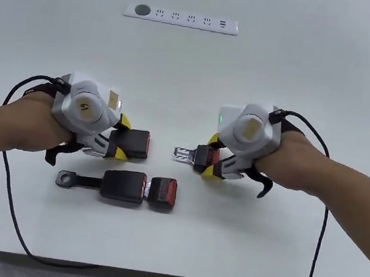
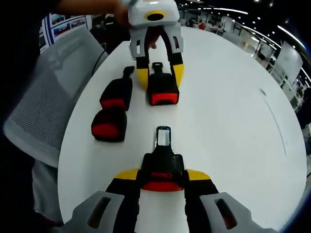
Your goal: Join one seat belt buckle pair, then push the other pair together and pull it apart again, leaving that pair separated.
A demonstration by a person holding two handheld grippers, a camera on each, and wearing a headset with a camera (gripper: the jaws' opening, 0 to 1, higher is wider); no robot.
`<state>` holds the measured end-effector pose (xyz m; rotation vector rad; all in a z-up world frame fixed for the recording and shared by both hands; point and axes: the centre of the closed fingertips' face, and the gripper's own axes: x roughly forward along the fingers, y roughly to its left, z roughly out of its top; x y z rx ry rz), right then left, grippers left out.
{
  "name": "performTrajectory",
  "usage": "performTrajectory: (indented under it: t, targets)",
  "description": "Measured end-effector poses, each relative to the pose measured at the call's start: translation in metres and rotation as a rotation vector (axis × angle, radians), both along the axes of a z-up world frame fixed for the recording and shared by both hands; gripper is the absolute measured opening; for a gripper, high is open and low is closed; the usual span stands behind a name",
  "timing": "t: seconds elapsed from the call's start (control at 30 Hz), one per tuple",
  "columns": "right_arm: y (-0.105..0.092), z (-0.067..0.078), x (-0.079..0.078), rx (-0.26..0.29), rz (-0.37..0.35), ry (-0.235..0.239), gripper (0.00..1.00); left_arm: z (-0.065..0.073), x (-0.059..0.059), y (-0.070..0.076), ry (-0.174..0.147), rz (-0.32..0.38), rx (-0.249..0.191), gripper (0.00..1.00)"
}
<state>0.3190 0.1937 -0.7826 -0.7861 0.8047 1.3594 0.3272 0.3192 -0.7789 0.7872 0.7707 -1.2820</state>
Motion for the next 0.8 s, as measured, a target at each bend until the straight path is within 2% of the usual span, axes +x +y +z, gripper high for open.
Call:
performTrajectory:
  t: [0.3, 0.5, 0.6, 0.67, 0.8]
  targets:
    - [0.035, 0.000, 0.002, 0.024, -0.026, 0.005, 0.32, 0.000, 0.000, -0.001, 0.002, -0.002, 0.004, 0.34]
    - [0.044, 0.000, 0.001, 0.015, -0.021, 0.000, 0.32, 0.001, -0.001, -0.003, 0.003, -0.013, 0.017, 0.34]
    - [0.044, 0.001, 0.001, -0.007, -0.007, -0.026, 0.32, 0.002, -0.001, -0.003, 0.005, -0.017, 0.023, 0.34]
    - [0.045, 0.003, 0.002, 0.001, 0.006, -0.040, 0.32, 0.003, -0.002, -0.004, 0.005, -0.029, 0.026, 0.34]
    - [0.049, 0.003, 0.002, 0.012, 0.012, -0.038, 0.32, 0.002, -0.002, -0.005, 0.005, -0.040, 0.031, 0.34]
